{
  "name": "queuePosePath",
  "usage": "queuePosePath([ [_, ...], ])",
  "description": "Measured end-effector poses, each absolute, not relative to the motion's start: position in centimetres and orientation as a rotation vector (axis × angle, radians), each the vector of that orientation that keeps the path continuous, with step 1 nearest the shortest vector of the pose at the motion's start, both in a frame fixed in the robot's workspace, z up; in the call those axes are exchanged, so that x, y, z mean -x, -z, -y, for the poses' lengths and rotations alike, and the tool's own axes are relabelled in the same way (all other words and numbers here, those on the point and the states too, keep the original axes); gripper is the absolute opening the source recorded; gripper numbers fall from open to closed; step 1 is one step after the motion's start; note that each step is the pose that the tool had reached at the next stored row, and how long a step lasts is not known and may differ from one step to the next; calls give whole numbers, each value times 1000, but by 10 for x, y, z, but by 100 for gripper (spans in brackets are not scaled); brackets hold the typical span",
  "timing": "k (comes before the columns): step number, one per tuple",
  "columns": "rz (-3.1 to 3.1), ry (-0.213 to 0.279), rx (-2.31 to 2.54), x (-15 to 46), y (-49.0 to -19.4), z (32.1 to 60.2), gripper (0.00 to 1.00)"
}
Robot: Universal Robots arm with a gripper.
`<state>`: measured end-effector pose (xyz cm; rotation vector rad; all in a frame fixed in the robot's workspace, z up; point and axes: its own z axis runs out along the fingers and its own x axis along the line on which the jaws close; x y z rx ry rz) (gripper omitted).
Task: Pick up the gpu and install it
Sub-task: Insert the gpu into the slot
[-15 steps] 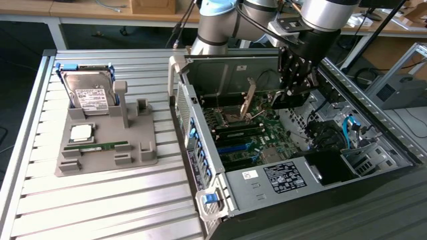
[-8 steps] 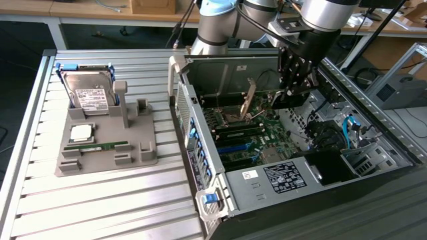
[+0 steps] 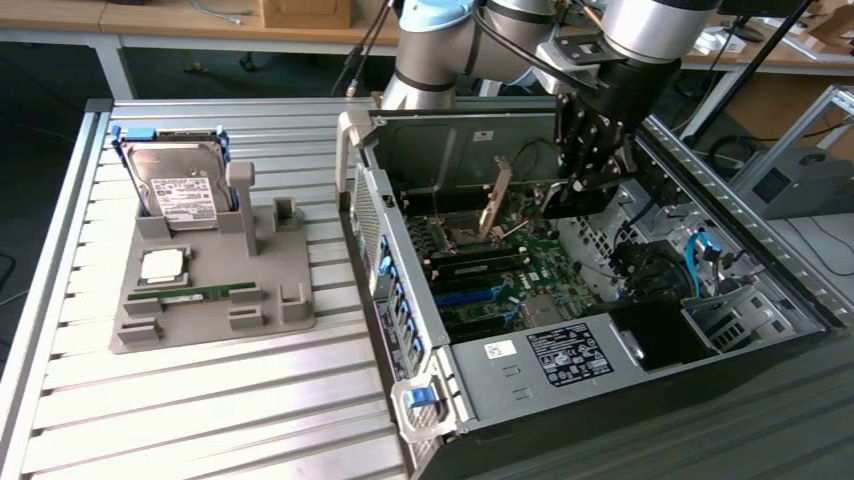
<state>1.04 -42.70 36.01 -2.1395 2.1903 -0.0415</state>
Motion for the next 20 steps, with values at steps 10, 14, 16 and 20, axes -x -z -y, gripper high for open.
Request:
queuePosePath([
  [10,-2190,41,2140,-9,-359,427,27],
  [14,-2190,41,2140,-8,-358,428,27],
  [16,-2190,41,2140,-8,-357,428,27],
  [20,-2190,41,2140,-8,-356,429,27],
])
